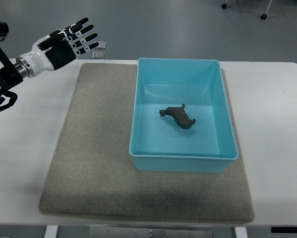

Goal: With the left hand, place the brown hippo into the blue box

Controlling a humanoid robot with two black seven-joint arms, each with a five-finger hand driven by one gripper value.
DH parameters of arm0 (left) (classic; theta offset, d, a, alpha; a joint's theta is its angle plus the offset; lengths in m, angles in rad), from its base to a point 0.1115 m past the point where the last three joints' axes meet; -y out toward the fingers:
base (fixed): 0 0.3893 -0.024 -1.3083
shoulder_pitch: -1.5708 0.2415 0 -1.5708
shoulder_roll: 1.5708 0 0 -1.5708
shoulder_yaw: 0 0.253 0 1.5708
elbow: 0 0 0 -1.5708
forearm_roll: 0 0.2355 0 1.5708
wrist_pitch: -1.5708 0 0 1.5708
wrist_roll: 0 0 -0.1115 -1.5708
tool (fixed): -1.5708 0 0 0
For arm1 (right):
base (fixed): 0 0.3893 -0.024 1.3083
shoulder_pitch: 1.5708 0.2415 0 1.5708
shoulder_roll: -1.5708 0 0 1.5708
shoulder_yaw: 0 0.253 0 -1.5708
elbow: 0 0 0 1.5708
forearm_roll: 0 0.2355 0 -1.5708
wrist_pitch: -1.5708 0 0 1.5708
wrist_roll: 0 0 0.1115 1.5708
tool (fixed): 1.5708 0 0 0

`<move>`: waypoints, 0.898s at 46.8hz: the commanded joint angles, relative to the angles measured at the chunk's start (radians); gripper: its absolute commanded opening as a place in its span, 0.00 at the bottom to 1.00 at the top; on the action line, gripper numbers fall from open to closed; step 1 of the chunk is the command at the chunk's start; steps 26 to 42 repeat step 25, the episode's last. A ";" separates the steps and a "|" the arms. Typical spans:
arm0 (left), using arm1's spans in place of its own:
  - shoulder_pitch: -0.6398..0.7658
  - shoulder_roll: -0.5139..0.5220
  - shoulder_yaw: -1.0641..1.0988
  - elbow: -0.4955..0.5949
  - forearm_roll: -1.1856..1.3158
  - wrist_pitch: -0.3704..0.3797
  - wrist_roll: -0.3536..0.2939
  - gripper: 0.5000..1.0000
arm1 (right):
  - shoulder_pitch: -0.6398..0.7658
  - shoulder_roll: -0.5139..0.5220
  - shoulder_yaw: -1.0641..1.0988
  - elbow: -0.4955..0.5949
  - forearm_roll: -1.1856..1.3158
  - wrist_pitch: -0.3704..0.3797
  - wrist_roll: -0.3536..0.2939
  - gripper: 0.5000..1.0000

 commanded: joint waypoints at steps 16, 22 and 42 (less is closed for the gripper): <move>0.000 0.001 0.000 0.000 0.003 0.000 0.000 1.00 | 0.000 0.000 0.000 0.007 -0.003 0.014 0.000 0.87; 0.000 0.001 0.000 0.000 0.003 0.000 0.000 1.00 | -0.002 0.000 0.000 0.007 -0.001 0.009 0.002 0.87; 0.000 0.001 0.000 0.000 0.003 0.000 0.000 1.00 | -0.003 0.000 -0.002 0.007 -0.003 0.004 0.002 0.87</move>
